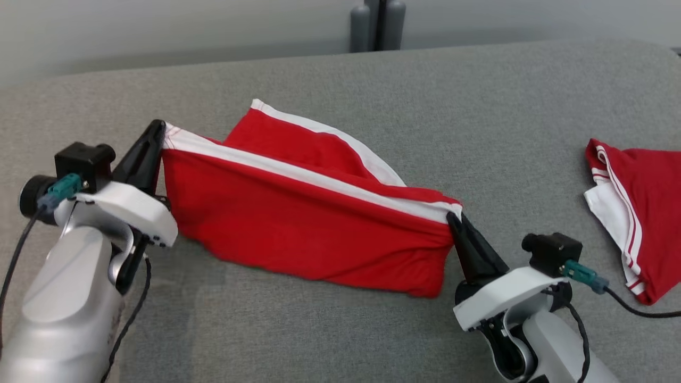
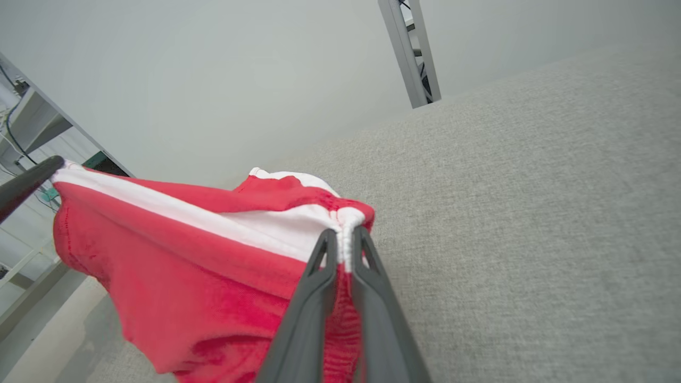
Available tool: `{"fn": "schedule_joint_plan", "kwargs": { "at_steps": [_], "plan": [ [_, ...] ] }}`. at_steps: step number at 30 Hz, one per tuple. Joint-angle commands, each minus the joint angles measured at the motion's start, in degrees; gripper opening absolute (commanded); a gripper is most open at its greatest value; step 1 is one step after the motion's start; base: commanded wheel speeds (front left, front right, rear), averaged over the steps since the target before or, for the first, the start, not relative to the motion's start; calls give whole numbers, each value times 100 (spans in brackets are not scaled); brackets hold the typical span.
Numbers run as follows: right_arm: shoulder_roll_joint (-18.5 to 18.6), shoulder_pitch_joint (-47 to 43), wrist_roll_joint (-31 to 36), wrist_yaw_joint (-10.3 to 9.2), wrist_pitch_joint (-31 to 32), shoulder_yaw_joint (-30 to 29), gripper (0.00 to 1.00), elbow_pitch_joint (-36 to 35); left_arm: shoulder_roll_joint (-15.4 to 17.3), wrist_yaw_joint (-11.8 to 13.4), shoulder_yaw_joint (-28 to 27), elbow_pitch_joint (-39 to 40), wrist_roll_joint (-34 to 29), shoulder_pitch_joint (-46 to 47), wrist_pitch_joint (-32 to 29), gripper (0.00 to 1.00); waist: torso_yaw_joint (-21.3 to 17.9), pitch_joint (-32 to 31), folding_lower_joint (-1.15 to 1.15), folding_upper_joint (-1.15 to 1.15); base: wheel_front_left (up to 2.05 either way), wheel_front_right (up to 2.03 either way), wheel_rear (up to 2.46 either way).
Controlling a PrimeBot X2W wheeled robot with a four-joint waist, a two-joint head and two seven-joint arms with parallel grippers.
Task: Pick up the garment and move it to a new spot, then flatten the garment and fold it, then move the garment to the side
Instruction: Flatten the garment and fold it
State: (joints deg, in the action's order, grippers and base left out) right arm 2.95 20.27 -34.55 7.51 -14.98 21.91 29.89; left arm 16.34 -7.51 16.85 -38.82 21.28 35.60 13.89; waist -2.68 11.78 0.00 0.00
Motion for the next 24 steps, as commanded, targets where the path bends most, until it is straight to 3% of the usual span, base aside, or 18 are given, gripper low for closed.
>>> {"fn": "schedule_joint_plan", "kwargs": {
  "at_steps": [1,12,24],
  "plan": [
    [38,128,4,-4,-28,-33,0,45,60,9,80,-183,53,287,12,0,-358,491,0,0,0,0,0],
    [19,718,-784,-3,-27,397,0,-461,67,23,459,-1770,64,1968,99,0,-826,1390,0,0,0,0,0],
    [32,790,-926,-4,-28,401,0,-1028,-18,249,534,-2367,-219,2707,131,0,-1051,1789,0,0,0,0,0]
  ]
}}
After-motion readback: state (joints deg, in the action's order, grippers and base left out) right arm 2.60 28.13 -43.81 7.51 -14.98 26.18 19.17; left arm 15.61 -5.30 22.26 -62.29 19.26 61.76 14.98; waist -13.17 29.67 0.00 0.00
